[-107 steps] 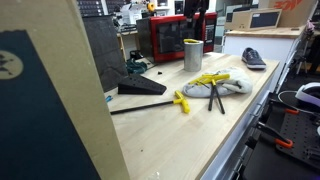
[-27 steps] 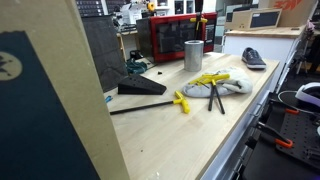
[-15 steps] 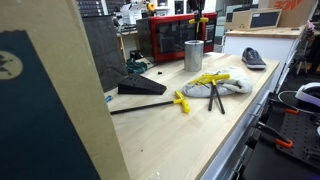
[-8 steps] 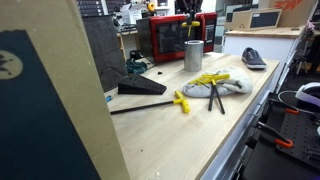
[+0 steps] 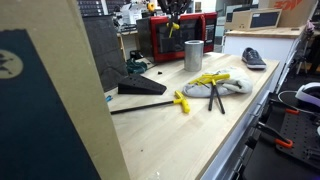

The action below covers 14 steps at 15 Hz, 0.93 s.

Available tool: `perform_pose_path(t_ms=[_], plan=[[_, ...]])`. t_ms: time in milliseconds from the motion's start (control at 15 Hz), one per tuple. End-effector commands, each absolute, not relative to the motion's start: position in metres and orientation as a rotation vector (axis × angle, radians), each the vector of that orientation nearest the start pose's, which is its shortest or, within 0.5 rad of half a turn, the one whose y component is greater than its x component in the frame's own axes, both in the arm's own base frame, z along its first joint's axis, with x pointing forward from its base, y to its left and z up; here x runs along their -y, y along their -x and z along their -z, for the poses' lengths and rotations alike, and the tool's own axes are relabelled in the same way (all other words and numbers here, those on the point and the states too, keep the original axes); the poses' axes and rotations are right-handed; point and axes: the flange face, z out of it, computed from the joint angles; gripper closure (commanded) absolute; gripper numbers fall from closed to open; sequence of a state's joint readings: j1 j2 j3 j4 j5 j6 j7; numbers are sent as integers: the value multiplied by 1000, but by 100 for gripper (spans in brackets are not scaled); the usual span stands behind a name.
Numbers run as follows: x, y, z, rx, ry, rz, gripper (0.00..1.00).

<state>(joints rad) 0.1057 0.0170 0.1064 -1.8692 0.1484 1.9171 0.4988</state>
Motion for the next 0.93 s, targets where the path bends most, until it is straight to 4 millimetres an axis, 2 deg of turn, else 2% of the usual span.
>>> perform_pose_path(t_ms=[0,333,400,467,867], plan=[[-156,-548,-511,-634,2904,-27,96],[-180,-543,-516,-688,2895,-23,96],[-181,-542,-517,-684,2894,-26,96],[-178,-544,-508,-650,2922,-40,84],[-180,-544,-511,-653,2920,-35,84]])
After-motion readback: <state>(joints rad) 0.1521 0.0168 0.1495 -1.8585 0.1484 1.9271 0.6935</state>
